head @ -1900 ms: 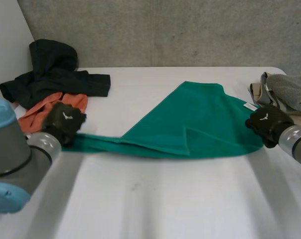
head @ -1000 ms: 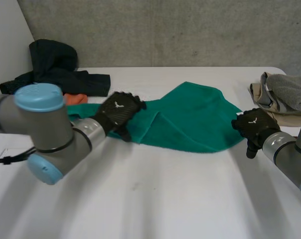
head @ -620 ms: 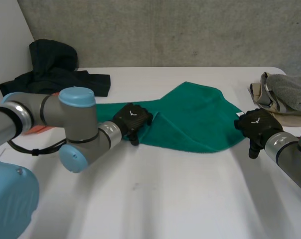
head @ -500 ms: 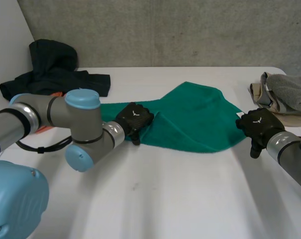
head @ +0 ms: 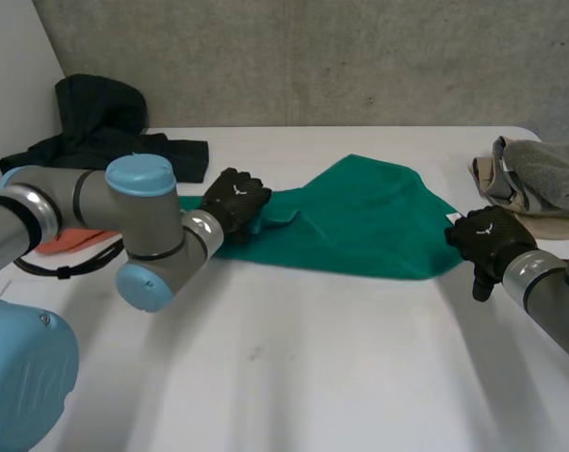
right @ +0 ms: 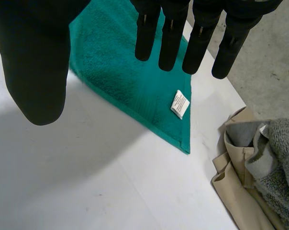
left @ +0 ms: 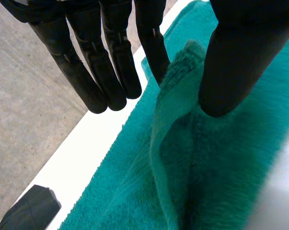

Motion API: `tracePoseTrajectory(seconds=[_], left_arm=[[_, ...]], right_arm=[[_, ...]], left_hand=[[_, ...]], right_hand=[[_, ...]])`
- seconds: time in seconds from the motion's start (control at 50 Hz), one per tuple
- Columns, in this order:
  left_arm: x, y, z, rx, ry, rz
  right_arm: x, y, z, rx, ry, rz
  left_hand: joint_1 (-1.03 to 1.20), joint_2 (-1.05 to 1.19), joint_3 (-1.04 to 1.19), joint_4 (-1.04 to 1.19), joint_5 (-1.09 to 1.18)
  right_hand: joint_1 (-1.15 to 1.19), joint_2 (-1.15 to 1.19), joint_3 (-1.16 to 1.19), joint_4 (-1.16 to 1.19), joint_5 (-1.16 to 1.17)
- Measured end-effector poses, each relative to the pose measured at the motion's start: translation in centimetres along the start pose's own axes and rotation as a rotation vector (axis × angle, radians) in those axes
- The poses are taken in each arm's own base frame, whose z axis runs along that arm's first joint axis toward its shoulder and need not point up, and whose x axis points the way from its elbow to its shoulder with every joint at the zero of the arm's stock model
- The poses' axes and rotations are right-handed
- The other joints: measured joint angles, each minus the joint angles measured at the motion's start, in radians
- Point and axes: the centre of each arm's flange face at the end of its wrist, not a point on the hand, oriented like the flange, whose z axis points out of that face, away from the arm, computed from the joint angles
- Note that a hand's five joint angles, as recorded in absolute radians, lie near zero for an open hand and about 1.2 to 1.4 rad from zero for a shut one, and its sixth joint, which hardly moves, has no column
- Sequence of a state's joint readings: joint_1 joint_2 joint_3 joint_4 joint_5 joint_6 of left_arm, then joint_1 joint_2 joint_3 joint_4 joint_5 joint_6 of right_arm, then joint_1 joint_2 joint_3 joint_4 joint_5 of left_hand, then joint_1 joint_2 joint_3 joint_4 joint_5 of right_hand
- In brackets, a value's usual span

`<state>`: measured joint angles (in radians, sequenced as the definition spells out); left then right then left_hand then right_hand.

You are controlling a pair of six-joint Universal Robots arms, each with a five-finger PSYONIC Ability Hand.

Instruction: Fold the laundry.

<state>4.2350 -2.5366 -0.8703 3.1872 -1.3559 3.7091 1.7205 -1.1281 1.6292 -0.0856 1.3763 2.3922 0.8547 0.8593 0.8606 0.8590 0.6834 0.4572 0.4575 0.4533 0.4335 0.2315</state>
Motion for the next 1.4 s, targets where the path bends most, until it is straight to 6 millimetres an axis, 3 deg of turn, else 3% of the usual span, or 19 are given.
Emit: tracePoseTrajectory(seconds=[0.18, 0.26, 0.42, 0.5, 0.62, 0.7, 0.82, 0.96, 1.02, 1.06, 1.12, 1.22, 1.32, 1.4], left_arm=[[0.2, 0.1, -0.4, -0.031, 0.015, 0.001], [0.2, 0.2, -0.4, -0.034, 0.018, 0.000], [-0.7, -0.7, -0.8, -0.044, -0.019, 0.005], [-1.8, -3.6, -3.0, -0.033, -0.038, -0.004], [-3.6, -9.2, -8.7, 0.054, -0.071, -0.019], [-4.7, -11.8, -12.0, 0.134, -0.106, -0.016], [-6.8, -15.4, -16.8, 0.296, -0.176, -0.017], [-8.4, -17.9, -20.0, 0.416, -0.217, -0.072], [-9.0, -18.8, -21.1, 0.455, -0.232, -0.110], [-9.3, -19.3, -21.7, 0.477, -0.242, -0.132], [-10.0, -19.6, -22.2, 0.491, -0.262, -0.152], [-11.2, -18.8, -22.2, 0.472, -0.303, -0.170], [-12.3, -15.8, -21.2, 0.379, -0.330, -0.196], [-12.5, -12.1, -19.7, 0.269, -0.326, -0.232]], right_arm=[[0.0, 0.1, 0.1, 0.000, -0.001, -0.016], [-0.1, 0.1, 0.1, -0.001, -0.002, -0.020], [0.2, 0.1, 0.3, -0.004, 0.004, -0.015], [0.7, -0.3, 0.6, 0.000, 0.013, 0.008], [1.2, -1.5, 1.1, -0.009, -0.008, 0.115], [1.0, -2.1, 1.5, -0.022, -0.039, 0.192], [-0.6, -3.0, 2.3, -0.055, -0.131, 0.306], [-3.2, -3.5, 3.2, -0.046, -0.203, 0.353], [-4.2, -3.7, 3.6, -0.026, -0.211, 0.360], [-4.6, -3.9, 4.1, 0.000, -0.200, 0.362], [-4.1, -4.1, 4.8, 0.035, -0.136, 0.369], [-1.8, -4.4, 5.1, 0.087, 0.007, 0.385], [2.2, -6.2, 2.7, 0.156, 0.110, 0.334], [4.2, -7.9, -0.3, 0.184, 0.106, 0.227]], left_hand=[[-0.015, -0.020, -0.024, -0.026, -0.024], [0.289, 0.281, 0.274, 0.285, 0.276], [0.291, 0.332, 0.323, 0.335, 0.304], [0.291, 0.332, 0.323, 0.335, 0.304], [0.291, 0.332, 0.324, 0.336, 0.304], [0.291, 0.333, 0.324, 0.336, 0.304], [0.291, 0.333, 0.326, 0.336, 0.304], [0.291, 0.333, 0.326, 0.336, 0.304], [0.291, 0.333, 0.326, 0.336, 0.304], [0.291, 0.333, 0.326, 0.336, 0.304], [0.291, 0.333, 0.326, 0.336, 0.304], [0.291, 0.333, 0.326, 0.336, 0.304], [0.291, 0.333, 0.326, 0.336, 0.304], [0.291, 0.333, 0.326, 0.336, 0.304]], right_hand=[[0.000, 0.000, 0.000, 0.000, 0.000], [0.000, 0.000, 0.000, 0.000, 0.000], [-0.090, -0.086, -0.087, -0.076, -0.068], [-0.192, -0.192, -0.200, -0.171, -0.167], [-0.218, -0.230, -0.225, -0.198, -0.189], [-0.218, -0.230, -0.225, -0.198, -0.191], [-0.218, -0.230, -0.237, -0.198, -0.191], [-0.218, -0.229, -0.236, -0.198, -0.191], [-0.031, -0.049, -0.050, -0.029, 0.000], [0.349, 0.391, 0.358, 0.375, 0.408], [0.665, 0.688, 0.682, 0.706, 0.735], [0.667, 0.713, 0.723, 0.756, 0.757], [0.667, 0.713, 0.723, 0.756, 0.757], [0.667, 0.713, 0.723, 0.756, 0.763]])
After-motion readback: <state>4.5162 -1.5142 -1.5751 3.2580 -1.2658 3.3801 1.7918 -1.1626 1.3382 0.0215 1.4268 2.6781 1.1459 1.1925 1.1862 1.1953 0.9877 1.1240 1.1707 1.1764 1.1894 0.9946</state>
